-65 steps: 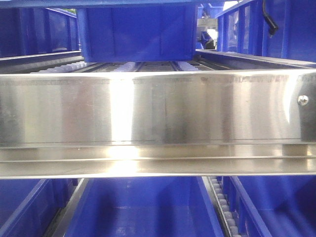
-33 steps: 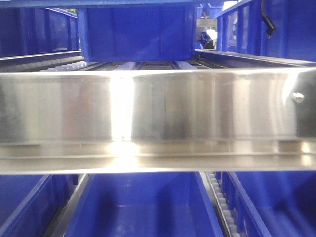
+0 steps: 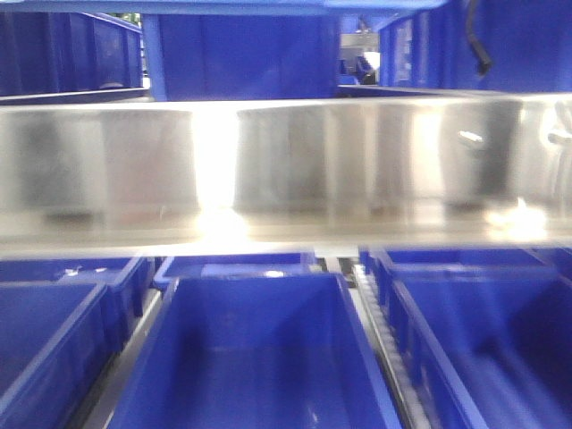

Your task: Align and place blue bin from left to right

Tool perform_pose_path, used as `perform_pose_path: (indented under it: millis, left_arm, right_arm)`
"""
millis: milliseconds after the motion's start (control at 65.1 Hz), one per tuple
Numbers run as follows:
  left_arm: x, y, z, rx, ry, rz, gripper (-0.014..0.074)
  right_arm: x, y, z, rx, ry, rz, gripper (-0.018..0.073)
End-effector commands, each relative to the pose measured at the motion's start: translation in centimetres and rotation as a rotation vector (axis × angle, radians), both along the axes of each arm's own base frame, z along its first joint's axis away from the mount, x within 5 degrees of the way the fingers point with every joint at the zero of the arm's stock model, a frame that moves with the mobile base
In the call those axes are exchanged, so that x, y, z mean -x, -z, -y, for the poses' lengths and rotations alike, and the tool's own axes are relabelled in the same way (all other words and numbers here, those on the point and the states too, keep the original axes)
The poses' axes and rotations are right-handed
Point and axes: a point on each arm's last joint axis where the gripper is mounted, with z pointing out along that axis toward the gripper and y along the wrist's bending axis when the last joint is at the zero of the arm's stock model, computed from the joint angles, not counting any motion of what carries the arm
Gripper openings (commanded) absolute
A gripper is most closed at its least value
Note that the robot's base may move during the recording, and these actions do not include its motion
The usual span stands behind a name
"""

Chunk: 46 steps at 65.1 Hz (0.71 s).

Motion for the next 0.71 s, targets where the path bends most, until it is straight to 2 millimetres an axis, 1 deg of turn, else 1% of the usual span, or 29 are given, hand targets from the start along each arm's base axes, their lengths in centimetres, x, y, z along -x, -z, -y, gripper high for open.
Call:
perform_pose_path:
  millis: [0,277,692]
  left_arm:
    - [1.30,-3.61,1.14,0.153,0.057,0.220,-0.0111]
    - [1.04,-4.52,1.05,0.174,0.045,0.322,-0.0111]
    - [1.04,-4.52,1.05,0.174,0.045,0.322,-0.0111]
  right_arm:
    - [-0.47,-0.81,-0.37,-0.075,0.013,0.070,-0.0153]
    - [-0.47,-0.81,-0.37,-0.075,0.013,0.070,-0.0153]
    - [-0.47,-0.81,-0.37,-0.075,0.013,0.070,-0.0153]
